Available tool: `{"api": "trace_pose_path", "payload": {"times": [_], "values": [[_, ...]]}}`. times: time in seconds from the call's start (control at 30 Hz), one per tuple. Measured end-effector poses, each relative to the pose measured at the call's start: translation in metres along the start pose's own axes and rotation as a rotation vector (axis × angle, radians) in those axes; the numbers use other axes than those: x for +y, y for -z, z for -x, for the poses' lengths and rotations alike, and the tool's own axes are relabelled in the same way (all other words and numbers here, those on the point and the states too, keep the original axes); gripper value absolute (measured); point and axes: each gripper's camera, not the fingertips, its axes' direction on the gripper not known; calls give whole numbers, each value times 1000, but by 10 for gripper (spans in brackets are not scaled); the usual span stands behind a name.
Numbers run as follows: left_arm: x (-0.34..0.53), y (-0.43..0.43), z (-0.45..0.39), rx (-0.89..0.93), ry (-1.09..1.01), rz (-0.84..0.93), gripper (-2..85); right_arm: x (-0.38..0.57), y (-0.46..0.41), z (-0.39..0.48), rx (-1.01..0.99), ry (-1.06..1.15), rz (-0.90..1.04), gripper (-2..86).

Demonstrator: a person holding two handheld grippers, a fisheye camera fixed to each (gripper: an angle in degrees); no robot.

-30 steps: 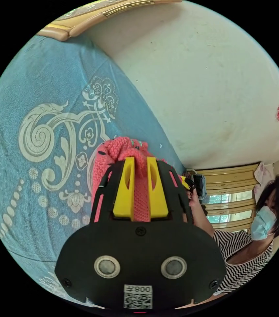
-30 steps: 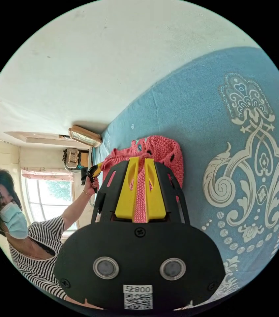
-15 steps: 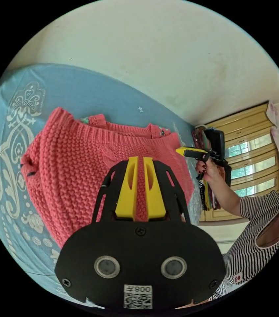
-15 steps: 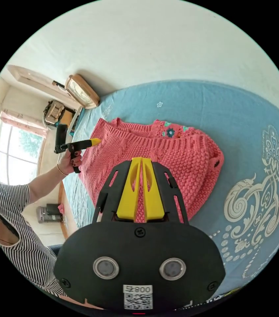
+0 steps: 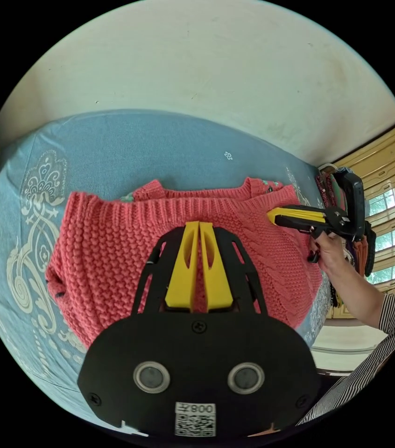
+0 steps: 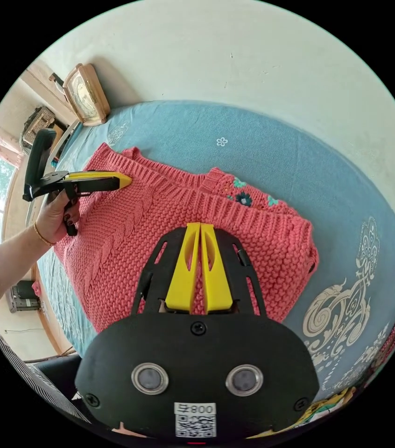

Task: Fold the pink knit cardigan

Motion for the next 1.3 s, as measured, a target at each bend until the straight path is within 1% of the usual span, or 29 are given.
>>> {"api": "trace_pose_path", "payload": {"times": [0.1, 0.17, 0.23, 0.27, 0.33, 0.37, 0.43, 0.5, 0.53, 0.73, 0.8, 0.87, 0.9, 0.97, 1.03, 1.07, 1.17, 1.3], "values": [[-3, 12, -20, -14, 8, -46, 2, -8, 7, 2, -25, -35, -11, 0], [4, 27, -45, 52, -41, -86, 3, -3, 28, 9, -12, -28, -61, 0], [13, 33, -67, 99, -102, -86, 3, 7, 50, 15, 9, -13, -112, 0], [19, 32, -81, 89, -130, -68, 3, 16, 64, 20, 13, -4, -142, 0], [25, 22, -99, 70, -176, -19, 2, 27, 73, 25, 16, 8, -137, 1], [25, 11, -109, 26, -194, 29, 2, 32, 71, 28, 21, 8, -113, 1], [21, -2, -120, -54, -220, 53, 2, 32, 58, 30, 52, 8, -54, 1], [13, -7, -128, -75, -219, 67, 1, 29, 44, 31, 68, 13, -17, 1], [7, -7, -132, -82, -221, 70, 1, 26, 47, 32, 62, 10, -43, 1], [6, 1, -151, -105, -207, 65, 2, 10, 64, 29, 47, 5, -8, 0], [14, 13, -160, -131, -201, 42, 2, 14, 80, 29, 92, -12, -53, 0], [31, 37, -170, -174, -223, -26, 3, 27, 100, 30, 124, -17, -88, 1], [35, 42, -171, -193, -221, -37, 3, 31, 102, 30, 131, -18, -85, 1], [46, 51, -168, -323, -210, -53, 3, 42, 98, 23, 233, -45, -61, 1], [45, 44, -155, -434, -170, -9, 2, 44, 94, 14, 204, -56, -66, 1], [41, 37, -142, -431, -126, 44, 2, 43, 95, 9, 193, -66, -76, 1], [36, 45, -125, -315, -61, 34, 2, 34, 102, 6, 198, -76, -88, 0], [54, 64, -133, -347, -67, -8, 2, 34, 121, 4, 192, -86, -108, 1]]}}
